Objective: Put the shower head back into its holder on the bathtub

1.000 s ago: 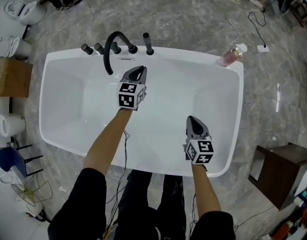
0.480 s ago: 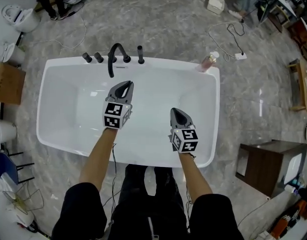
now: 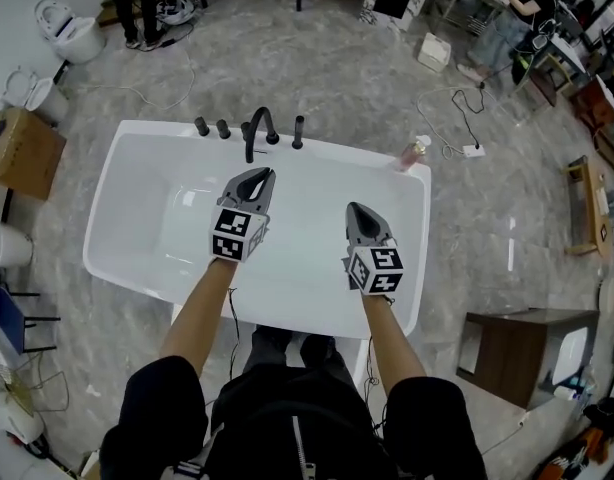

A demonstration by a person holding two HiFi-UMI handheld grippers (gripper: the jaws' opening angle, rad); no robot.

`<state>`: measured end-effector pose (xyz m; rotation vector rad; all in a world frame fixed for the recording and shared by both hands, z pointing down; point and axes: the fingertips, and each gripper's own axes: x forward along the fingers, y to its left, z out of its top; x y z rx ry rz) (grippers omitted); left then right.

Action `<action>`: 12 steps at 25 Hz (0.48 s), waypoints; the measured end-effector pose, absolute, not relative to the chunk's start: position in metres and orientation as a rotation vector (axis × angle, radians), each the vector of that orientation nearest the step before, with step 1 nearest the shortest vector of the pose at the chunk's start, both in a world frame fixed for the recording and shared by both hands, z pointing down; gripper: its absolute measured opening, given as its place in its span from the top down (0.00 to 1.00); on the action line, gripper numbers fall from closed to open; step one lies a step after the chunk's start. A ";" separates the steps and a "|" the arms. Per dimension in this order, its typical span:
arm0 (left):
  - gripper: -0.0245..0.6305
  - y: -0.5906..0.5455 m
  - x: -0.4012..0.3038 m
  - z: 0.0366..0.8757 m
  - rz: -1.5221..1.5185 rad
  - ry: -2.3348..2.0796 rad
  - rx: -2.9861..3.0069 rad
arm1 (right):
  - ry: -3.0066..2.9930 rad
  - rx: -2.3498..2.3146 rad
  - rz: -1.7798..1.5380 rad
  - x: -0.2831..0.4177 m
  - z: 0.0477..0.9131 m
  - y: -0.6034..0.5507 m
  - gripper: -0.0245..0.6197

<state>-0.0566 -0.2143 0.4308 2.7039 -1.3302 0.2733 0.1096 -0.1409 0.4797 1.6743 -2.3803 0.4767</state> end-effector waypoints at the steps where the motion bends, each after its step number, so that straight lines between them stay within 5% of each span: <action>1: 0.90 -0.211 -0.061 0.422 0.261 -1.336 2.706 | -2.391 1.670 0.454 0.106 0.471 -0.141 0.95; 12: 0.90 -0.175 -0.081 0.360 0.156 -1.406 2.733 | -2.504 1.632 0.195 0.094 0.380 -0.141 0.96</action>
